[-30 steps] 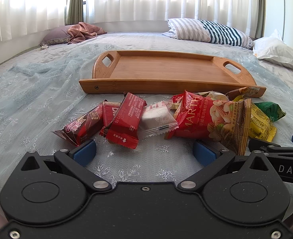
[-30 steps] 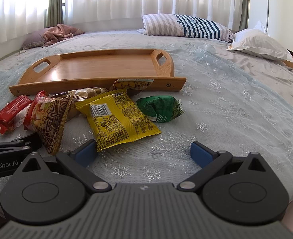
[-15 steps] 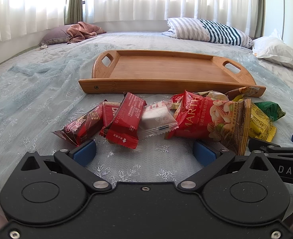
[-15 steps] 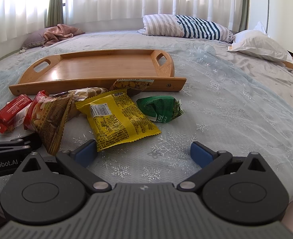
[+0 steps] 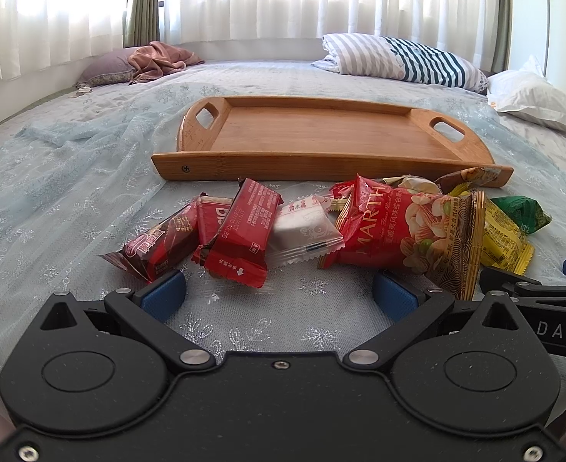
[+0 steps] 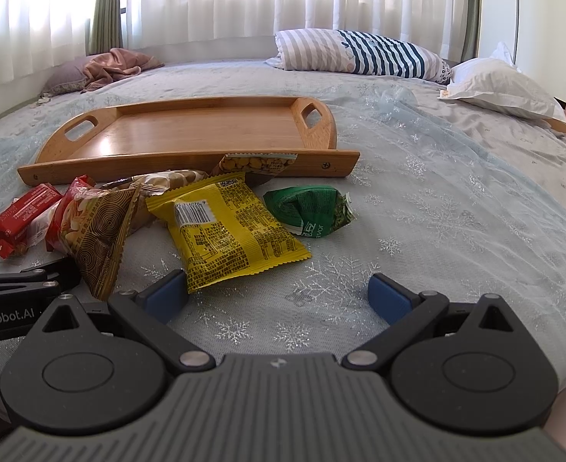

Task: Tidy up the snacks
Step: 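Move the left tool toward a small red bar while the right tool approaches the yellow bag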

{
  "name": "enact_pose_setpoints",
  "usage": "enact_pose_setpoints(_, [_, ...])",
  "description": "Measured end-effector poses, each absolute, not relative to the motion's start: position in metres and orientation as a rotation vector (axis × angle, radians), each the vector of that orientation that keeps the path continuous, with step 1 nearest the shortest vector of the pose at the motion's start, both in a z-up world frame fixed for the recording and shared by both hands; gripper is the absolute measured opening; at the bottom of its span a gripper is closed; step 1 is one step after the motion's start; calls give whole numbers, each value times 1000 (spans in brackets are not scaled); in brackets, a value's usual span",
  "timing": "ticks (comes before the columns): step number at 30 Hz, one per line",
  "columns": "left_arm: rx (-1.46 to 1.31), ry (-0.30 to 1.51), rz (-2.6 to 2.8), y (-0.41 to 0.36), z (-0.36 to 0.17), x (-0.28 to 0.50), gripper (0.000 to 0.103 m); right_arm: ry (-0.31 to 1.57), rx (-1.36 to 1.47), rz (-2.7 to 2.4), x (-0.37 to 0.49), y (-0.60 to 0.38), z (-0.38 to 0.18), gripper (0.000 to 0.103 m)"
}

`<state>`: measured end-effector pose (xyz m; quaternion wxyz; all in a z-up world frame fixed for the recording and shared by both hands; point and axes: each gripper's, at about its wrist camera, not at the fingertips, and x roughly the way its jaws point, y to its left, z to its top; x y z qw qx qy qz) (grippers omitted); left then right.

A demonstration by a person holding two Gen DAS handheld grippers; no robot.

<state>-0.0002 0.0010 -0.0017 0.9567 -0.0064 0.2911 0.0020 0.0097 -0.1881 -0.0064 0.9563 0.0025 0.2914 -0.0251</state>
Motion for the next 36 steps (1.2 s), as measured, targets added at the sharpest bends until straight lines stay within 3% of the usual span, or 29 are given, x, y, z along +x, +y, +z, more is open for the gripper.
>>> enact_pose_setpoints(18, [24,648,-126,20,12,-11,103,619,106,2,2,-208,11,103])
enact_pose_setpoints(36, [-1,588,35,77,46,0,102,636,-30,165,37,-196,12,99])
